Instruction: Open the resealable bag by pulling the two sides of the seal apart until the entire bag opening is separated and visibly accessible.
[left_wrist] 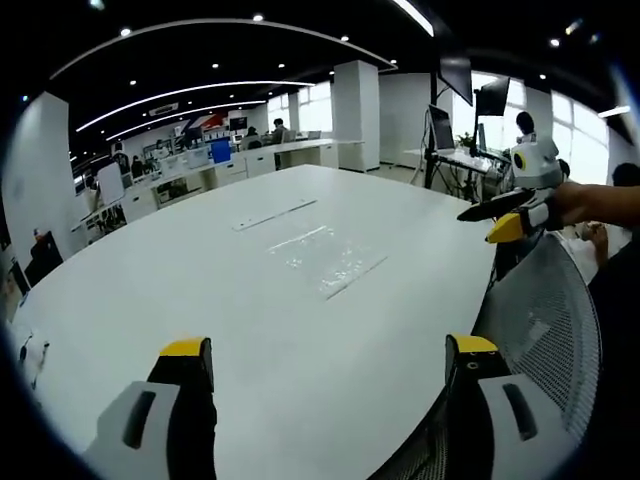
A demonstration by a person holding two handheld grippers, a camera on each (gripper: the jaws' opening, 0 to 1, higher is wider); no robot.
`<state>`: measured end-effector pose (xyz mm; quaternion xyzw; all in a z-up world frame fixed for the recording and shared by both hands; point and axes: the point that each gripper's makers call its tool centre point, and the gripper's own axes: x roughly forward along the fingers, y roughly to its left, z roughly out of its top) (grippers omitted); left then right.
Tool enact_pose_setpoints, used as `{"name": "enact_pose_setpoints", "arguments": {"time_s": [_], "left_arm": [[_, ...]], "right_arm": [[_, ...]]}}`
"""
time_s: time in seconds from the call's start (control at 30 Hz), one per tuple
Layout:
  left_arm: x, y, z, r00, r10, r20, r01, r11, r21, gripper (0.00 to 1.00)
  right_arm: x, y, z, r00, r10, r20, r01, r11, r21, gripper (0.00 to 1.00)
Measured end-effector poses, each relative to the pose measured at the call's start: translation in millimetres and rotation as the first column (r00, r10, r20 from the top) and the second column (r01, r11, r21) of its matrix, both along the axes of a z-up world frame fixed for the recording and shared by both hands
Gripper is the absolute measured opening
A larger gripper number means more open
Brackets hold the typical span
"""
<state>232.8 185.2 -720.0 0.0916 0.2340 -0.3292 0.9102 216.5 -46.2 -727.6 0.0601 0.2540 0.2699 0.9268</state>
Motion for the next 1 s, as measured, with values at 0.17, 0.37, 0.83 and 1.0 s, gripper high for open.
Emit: {"name": "enact_pose_setpoints", "arguments": {"time_s": [0.17,0.37,0.83,1.0], "left_arm": [[-0.1,-2.3,-0.7,1.000,-0.008,-0.005,0.008,1.000,0.002,0.95],[-0.7,-5.0,-0.5,1.000,-0.022,-0.006,0.022,1.000,0.006,0.94],[-2.3,-6.7,0.1,1.000,-0.025,-0.010,0.025,1.000,0.006,0.93],[-2.0,-7.4,1.6,1.000,-0.030,0.003,0.030,1.000,0.001,0.93]], "right_arm": [[-0.4,0.6,0.4,1.000,0.004,0.000,-0.004,1.000,0.000,0.92],[0.2,1.9,0.5,1.000,0.009,0.000,-0.009,1.000,0.001,0.91],[-2.3,4.8,-1.3,1.000,0.017,-0.004,-0.017,1.000,0.002,0.91],[-1.6,2.4,-1.9,1.000,0.011,-0.006,-0.011,1.000,-0.003,0.92]]}}
